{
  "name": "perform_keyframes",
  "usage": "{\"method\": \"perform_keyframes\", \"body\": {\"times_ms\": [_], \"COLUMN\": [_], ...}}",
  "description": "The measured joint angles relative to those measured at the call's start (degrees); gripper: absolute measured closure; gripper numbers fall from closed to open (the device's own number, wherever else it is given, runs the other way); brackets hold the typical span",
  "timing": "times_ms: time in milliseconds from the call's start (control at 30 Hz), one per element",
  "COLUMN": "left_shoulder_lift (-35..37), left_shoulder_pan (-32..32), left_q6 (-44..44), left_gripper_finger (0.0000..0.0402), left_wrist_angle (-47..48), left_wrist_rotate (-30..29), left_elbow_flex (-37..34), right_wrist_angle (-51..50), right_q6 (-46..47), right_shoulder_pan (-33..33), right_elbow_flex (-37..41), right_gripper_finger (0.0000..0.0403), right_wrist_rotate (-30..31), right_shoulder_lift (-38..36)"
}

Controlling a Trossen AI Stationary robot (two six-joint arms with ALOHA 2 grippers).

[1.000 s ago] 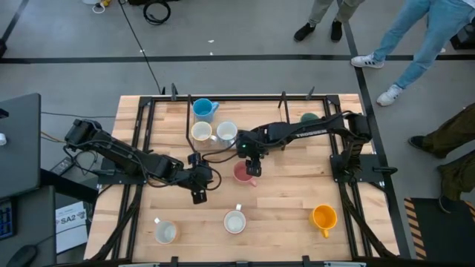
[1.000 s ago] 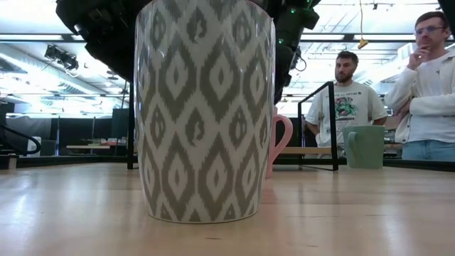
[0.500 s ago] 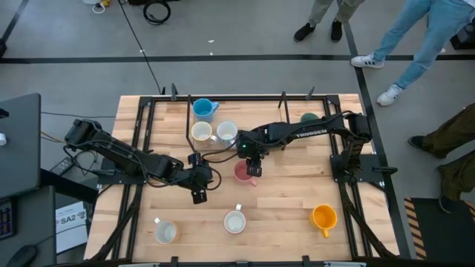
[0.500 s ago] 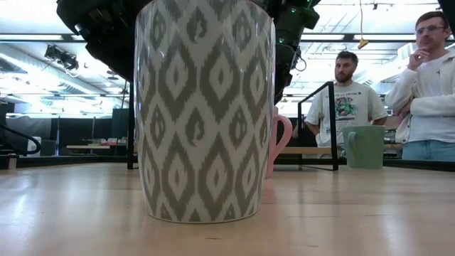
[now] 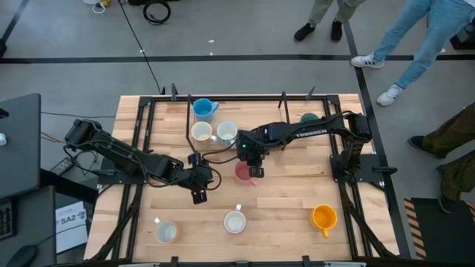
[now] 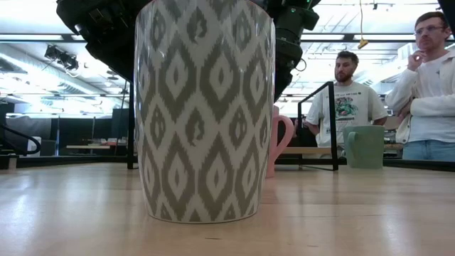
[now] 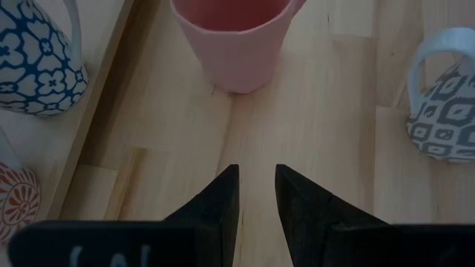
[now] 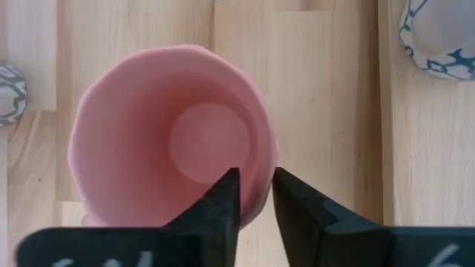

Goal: Place coffee mugs
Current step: Put the pink mug on the shelf

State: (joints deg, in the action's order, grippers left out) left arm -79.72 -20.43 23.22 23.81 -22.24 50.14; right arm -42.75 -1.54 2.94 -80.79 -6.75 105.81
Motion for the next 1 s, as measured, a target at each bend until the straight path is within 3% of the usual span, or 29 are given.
{"method": "perform_keyframes", "body": {"times_ms": [233,733,1000], "left_shoulder_lift": [0.00,0.00,0.00], "left_shoulder_pan": [0.00,-0.02,-0.02], "left_q6": [0.00,0.13,0.20], "left_gripper_finger": [0.0306,0.0306,0.0306], "left_wrist_angle": [-0.05,-0.09,-0.07], "left_wrist_rotate": [-0.02,0.00,-0.02], "left_elbow_flex": [0.01,0.01,0.01], "right_wrist_angle": [-0.02,-0.40,-0.11], "right_q6": [-5.00,-28.88,-30.40], "right_shoulder_pan": [-0.02,-0.12,-0.11], "right_elbow_flex": [0.00,-0.40,-0.76], "right_gripper_finger": [0.0387,0.0379,0.0344], "right_wrist_rotate": [-0.65,-2.76,-2.02], "right_shoulder_lift": [0.01,0.01,0.01]}}
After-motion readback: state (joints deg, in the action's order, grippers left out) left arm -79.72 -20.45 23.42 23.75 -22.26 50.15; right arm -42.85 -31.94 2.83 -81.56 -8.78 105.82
